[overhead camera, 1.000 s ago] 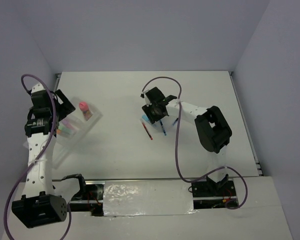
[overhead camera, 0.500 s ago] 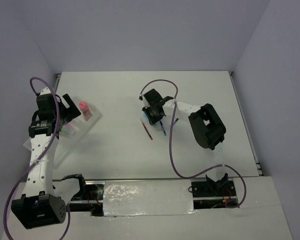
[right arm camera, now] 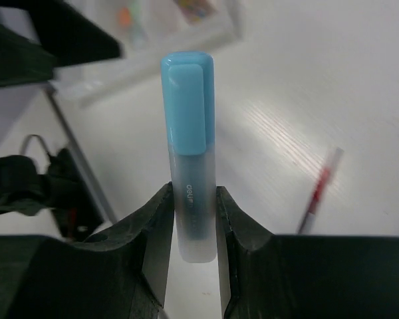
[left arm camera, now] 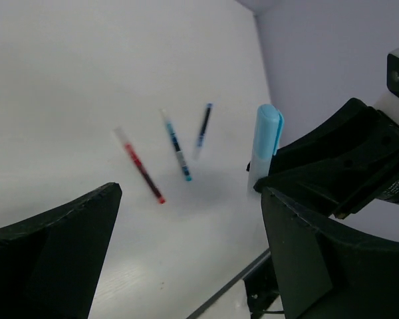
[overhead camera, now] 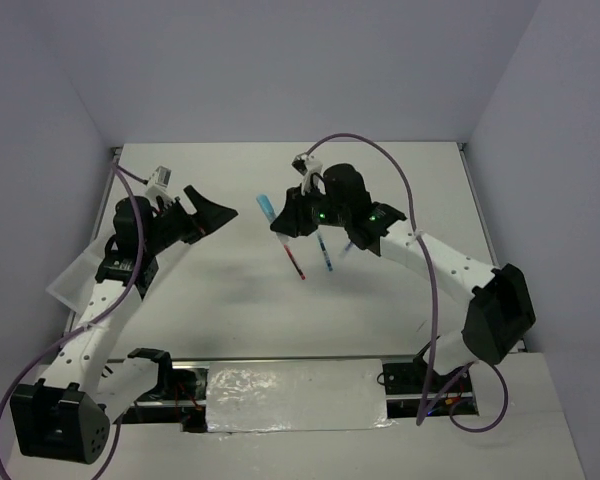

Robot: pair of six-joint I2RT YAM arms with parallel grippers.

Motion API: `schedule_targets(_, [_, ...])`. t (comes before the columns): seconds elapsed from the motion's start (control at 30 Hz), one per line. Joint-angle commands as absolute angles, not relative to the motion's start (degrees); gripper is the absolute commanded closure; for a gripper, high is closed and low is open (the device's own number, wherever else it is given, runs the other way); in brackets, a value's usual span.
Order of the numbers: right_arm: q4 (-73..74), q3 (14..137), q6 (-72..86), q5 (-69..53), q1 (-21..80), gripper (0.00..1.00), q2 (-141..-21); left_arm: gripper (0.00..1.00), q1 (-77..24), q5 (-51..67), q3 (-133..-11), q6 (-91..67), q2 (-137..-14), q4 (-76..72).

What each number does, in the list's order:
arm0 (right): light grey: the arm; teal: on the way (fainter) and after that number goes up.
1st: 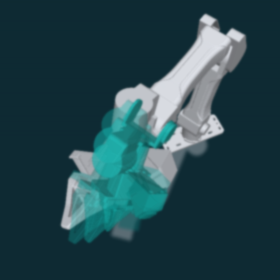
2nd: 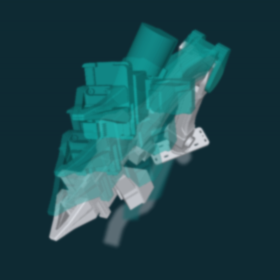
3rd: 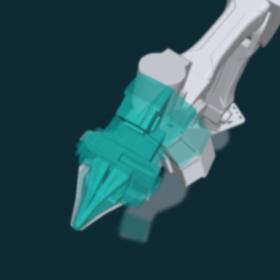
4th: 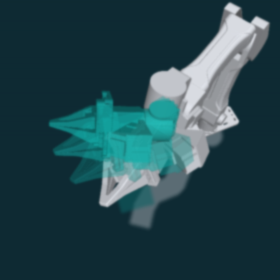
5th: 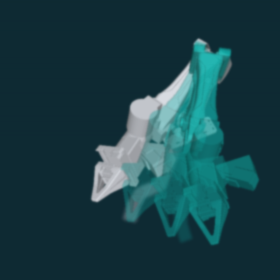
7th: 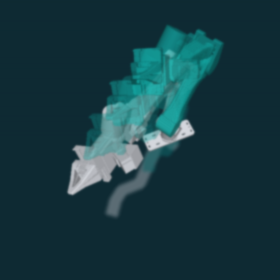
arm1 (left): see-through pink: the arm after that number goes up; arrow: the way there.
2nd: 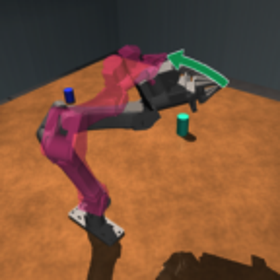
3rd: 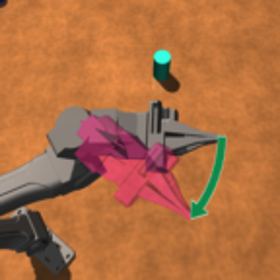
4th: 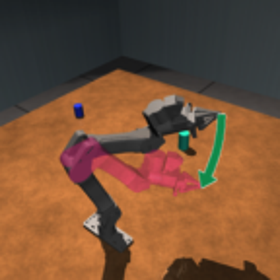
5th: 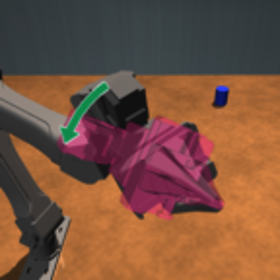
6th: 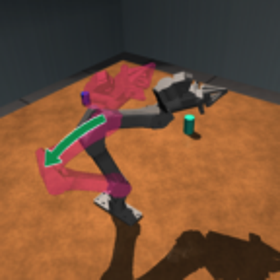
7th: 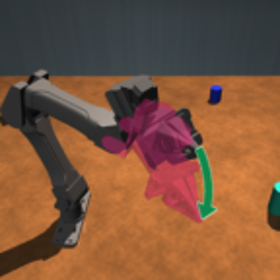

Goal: Sort the stationery into containers
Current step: Pick up the pen from the center of the board, then place the pen in the storage box.

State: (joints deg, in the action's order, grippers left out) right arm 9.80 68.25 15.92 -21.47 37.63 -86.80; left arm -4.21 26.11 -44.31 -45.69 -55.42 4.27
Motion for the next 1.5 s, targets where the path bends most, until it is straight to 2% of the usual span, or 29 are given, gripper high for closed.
schedule_targets(0.0, [1.67, 66.62, 22.76, -28.83, 41.12, 0.85, -83.5, 0.01, -6.5, 33.84, -44.56, -55.81, -52.47, -16.43])
schedule_targets(0.4, [0.79, 71.37, 24.79, -24.35, 47.28, 0.83, -84.02, 0.01, -9.14, 32.34, -44.74, -54.59, -53.61, -14.5])
schedule_targets(0.6, [2.9, 74.79, 23.91, -18.12, 49.74, 0.81, -84.9, 0.17, -10.1, 31.81, -43.77, -54.49, -55.81, -13.18])
schedule_targets(0.67, [5.0, 77.59, 23.12, -15.22, 50.1, 0.8, -86.21, 0.25, -11.42, 31.64, -43.33, -55.1, -56.34, -13.8])
schedule_targets(0.7, [6.84, 78.83, 22.85, -14.94, 50.1, 0.8, -88.13, 0.35, -11.95, 31.03, -43.5, -54.93, -56.51, -13.97])
schedule_targets(0.73, [7.73, 81.45, 22.68, -14.94, 50.18, 0.8, -89.11, 0.47, -12.74, 30.5, -44.2, -54.67, -56.86, -13.54])
schedule_targets(0.77, [8.26, 82.34, 22.07, -14.94, 50.62, 0.8, -89.99, 0.63, -13.01, 30.06, -44.82, -54.41, -57.13, -12.84])
schedule_targets(0.8, [8.52, 83.4, 21.71, -14.51, 50.89, 0.78, -90.96, 0.93, -13.01, 28.49, -45.78, -53.1, -57.74, -9.87])
schedule_targets(0.83, [8.61, 83.41, 21.19, -14.41, 51.41, 0.66, -91.05, 1.0, -13.01, 26.48, -48.58, -52.22, -58.18, -6.89])
schedule_targets(0.9, [7.22, 81.06, 21.01, -14.24, 51.42, 0.41, -90.62, 1.0, -12.92, 20.95, -52.1, -48.18, -59.06, 0.4])
schedule_targets(0.93, [6.95, 79.82, 21.09, -12.85, 51.42, 0.01, -88.96, 1.0, -12.83, 10.65, -56.9, -46.6, -59.58, 11.4])
schedule_targets(1.0, [8.95, 77.36, 20.92, -8.2, 50.54, 0.0, -86.58, 1.0, -12.14, -2.66, -62.72, -44.04, -61.6, 24.98])
schedule_targets(1.03, [9.75, 74.56, 21.0, -3.39, 50.1, 0.0, -83.7, 1.0, -9.61, -13.6, -66.84, -44.03, -63.79, 34.53])
schedule_targets(1.13, [11.42, 68.32, 20.75, -0.27, 47.82, 0.0, -77.55, 1.0, 0.06, -22.04, -67.51, -43.25, -66.18, 39.98])
schedule_targets(1.2, [12.21, 64.97, 19.95, -0.09, 47.03, 0.0, -75.07, 1.0, 9.78, -20.67, -66.28, -40.88, -68.19, 39.03])
schedule_targets(1.3, [13.62, 62.5, 18.11, -0.09, 46.85, 0.0, -71.9, 1.0, 16.32, -20.12, -66.44, -38.85, -73.01, 37.8])
schedule_targets(1.43, [13.54, 59.68, 17.93, -1.74, 46.85, 0.0, -69.26, 1.0, 19.25, -15.48, -68.28, -38.59, -80.05, 34.11])
schedule_targets(1.47, [12.49, 58.55, 17.93, -2.71, 46.85, 0.0, -68.47, 0.96, 19.34, -15.03, -70.29, -38.85, -82.77, 34.28])
